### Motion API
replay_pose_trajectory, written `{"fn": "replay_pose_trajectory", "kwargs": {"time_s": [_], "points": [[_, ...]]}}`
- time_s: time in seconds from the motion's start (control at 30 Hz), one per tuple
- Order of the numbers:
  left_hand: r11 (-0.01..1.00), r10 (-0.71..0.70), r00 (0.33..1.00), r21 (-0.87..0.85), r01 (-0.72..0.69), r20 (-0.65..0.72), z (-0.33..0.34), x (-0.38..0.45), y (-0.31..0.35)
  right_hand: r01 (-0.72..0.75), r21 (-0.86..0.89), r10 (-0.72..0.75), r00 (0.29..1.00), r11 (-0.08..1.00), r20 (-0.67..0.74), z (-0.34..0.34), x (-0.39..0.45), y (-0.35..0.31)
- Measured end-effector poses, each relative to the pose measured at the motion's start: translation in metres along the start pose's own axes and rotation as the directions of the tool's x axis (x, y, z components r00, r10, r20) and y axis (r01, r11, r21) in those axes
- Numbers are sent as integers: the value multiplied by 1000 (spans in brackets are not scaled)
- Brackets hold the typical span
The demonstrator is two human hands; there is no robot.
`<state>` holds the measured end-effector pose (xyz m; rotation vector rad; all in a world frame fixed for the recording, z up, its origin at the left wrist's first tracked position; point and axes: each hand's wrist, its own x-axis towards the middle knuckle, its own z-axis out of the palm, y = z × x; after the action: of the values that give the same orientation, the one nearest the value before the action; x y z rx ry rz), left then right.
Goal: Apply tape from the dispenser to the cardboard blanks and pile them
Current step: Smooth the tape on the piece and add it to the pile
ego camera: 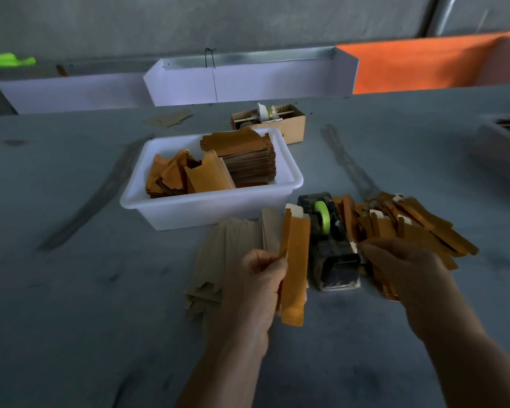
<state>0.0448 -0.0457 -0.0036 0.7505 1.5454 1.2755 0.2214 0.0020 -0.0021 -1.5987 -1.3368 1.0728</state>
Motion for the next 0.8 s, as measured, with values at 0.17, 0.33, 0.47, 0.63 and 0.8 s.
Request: {"fn": "replay_pose_trajectory", "kwargs": {"time_s": [0.17,0.33,0.47,0.63,0.8], "points": [[1000,-26,1000,13,26,13,13,1,-4,16,-53,-11,997,998,80,16,4,2],[997,-52,994,-45,56,92,28,-2,-5,7,-79,0,996,997,89,23,7,2],[994,-50,991,-95,62,125,36,1,-3,-20,-43,24,995,999,98,26,8,1],[992,-50,991,-106,64,123,37,3,-4,-47,-36,51,993,998,110,27,11,-4],[998,-8,992,-66,16,129,37,2,-7,-23,90,17,997,996,70,30,4,-7]]}}
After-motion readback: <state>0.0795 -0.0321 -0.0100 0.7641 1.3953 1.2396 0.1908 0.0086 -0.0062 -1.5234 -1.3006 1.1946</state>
